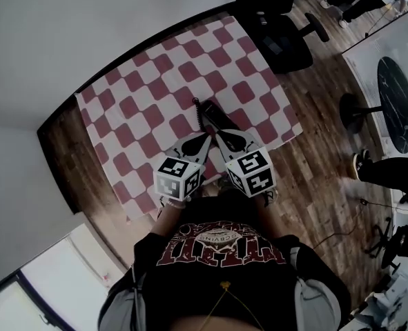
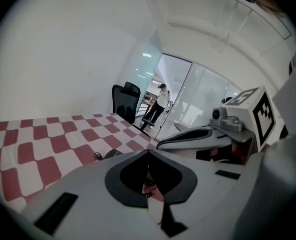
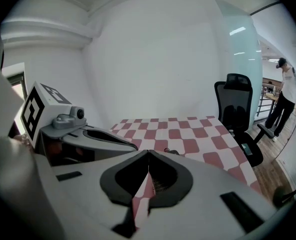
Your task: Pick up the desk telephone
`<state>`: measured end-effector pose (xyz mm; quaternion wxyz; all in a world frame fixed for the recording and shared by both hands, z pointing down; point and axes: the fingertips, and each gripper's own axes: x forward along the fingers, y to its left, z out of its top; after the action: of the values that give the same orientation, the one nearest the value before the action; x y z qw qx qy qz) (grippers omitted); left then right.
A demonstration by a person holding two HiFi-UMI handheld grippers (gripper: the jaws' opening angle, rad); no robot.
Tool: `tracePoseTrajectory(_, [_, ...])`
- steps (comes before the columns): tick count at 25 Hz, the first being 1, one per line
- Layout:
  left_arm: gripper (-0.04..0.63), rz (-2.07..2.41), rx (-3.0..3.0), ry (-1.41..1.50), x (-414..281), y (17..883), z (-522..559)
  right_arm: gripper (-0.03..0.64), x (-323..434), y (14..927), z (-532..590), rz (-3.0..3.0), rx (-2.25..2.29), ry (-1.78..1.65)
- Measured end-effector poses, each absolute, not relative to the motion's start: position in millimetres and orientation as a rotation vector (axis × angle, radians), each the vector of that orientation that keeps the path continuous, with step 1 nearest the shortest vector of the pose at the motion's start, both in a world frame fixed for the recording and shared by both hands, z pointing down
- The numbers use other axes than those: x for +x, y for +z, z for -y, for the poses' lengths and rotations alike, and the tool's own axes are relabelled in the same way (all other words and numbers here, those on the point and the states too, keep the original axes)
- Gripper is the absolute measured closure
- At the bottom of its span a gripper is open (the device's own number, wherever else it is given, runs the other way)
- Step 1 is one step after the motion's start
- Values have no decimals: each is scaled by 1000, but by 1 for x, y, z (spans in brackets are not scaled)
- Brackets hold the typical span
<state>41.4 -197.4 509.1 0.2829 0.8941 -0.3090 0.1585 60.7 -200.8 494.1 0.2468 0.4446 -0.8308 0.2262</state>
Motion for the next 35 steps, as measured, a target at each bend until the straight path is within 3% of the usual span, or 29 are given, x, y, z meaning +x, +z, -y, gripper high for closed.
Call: tracePoseTrajectory(35, [588, 982, 2149, 505, 51, 565, 201, 597, 86, 593, 252, 2181, 919, 557])
